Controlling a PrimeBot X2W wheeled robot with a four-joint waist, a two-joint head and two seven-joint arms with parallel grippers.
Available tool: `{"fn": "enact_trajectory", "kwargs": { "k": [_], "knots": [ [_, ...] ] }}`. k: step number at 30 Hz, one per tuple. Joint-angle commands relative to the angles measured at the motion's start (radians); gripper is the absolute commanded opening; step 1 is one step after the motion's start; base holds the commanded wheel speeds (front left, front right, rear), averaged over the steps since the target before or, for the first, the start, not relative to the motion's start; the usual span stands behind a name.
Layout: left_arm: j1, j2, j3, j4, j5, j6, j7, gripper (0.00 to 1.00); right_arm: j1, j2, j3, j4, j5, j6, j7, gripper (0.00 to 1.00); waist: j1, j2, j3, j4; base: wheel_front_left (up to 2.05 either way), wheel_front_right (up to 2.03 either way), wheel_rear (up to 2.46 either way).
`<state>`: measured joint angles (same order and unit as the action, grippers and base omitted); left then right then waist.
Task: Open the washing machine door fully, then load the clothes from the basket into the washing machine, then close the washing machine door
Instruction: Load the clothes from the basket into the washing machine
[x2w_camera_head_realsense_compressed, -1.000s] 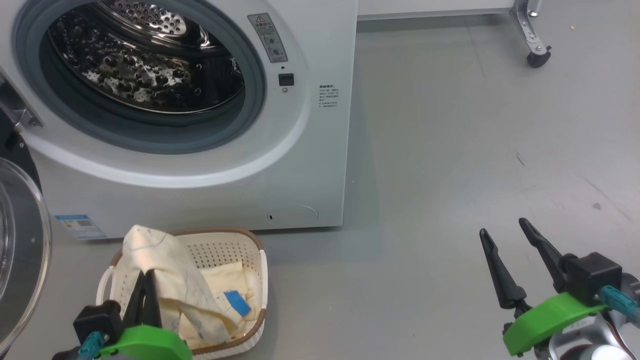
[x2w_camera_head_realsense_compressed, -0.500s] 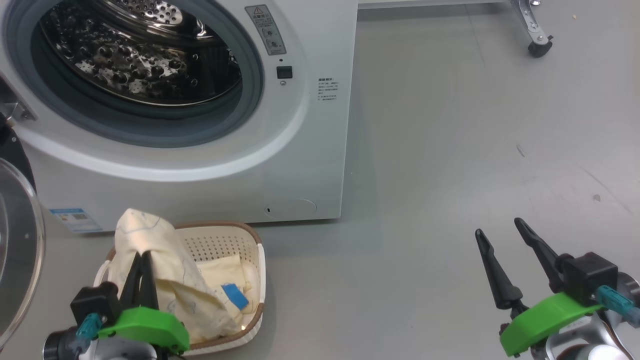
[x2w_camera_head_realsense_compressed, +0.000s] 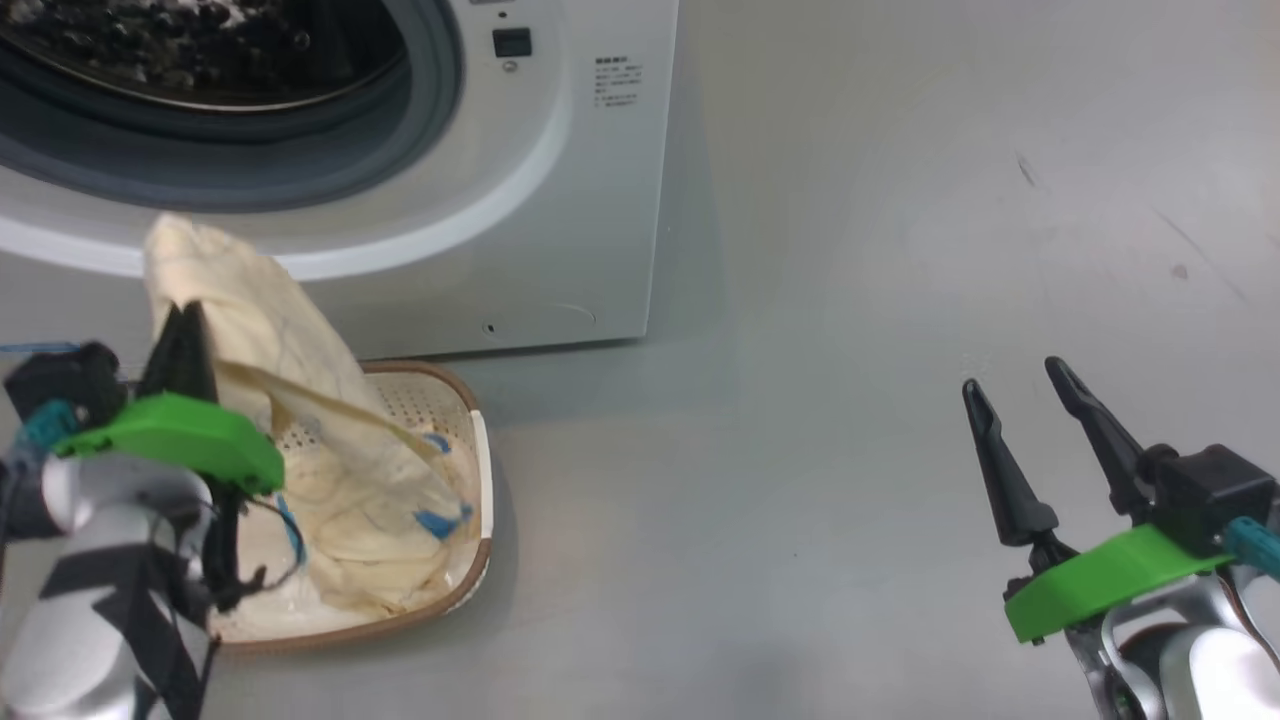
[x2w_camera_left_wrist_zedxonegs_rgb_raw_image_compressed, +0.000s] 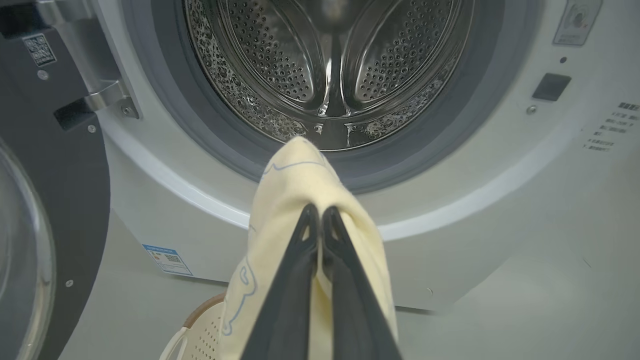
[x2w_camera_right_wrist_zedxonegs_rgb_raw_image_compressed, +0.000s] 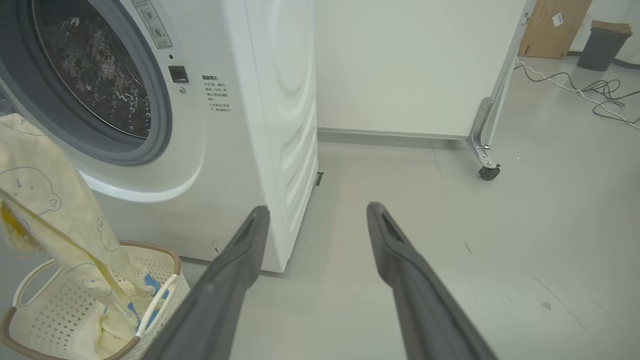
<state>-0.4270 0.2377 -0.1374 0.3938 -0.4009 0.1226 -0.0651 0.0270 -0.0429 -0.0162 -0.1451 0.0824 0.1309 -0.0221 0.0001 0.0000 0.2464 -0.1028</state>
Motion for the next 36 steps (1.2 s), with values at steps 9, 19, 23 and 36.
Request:
{"fn": "enact_trajectory", "kwargs": {
  "k": [9, 19, 23, 36],
  "knots": [
    [-0.392, 0.157, 0.055, 0.099, -0.04, -0.072, 0.197, 0.0, -0.106, -0.007, 0.039, -0.003, 0.031, 0.0, -0.06, 1.0, -0.0001, 0.0, 0.228, -0.087, 0.0, 0.0, 0.0],
    [-0.693, 0.258, 0.073, 0.184, -0.061, -0.102, 0.339, 0.0, -0.184, -0.007, 0.084, 0.053, 0.06, 0.0, -0.126, 1.0, -0.0001, 0.0, 0.382, -0.164, 0.0, 0.0, 0.0],
    [-0.783, 0.279, 0.092, 0.204, -0.078, -0.103, 0.351, 0.0, -0.208, -0.007, 0.094, 0.073, 0.072, 0.0, -0.146, 1.0, -0.0001, 0.0, 0.431, -0.19, 0.0, 0.0, 0.0],
    [-1.029, 0.375, 0.081, 0.258, -0.002, -0.114, 0.182, 0.0, -0.259, -0.007, 0.119, 0.116, 0.111, 0.0, -0.188, 1.0, -0.0001, 0.0, 0.546, -0.253, 0.0, 0.0, 0.0]
  ]
}}
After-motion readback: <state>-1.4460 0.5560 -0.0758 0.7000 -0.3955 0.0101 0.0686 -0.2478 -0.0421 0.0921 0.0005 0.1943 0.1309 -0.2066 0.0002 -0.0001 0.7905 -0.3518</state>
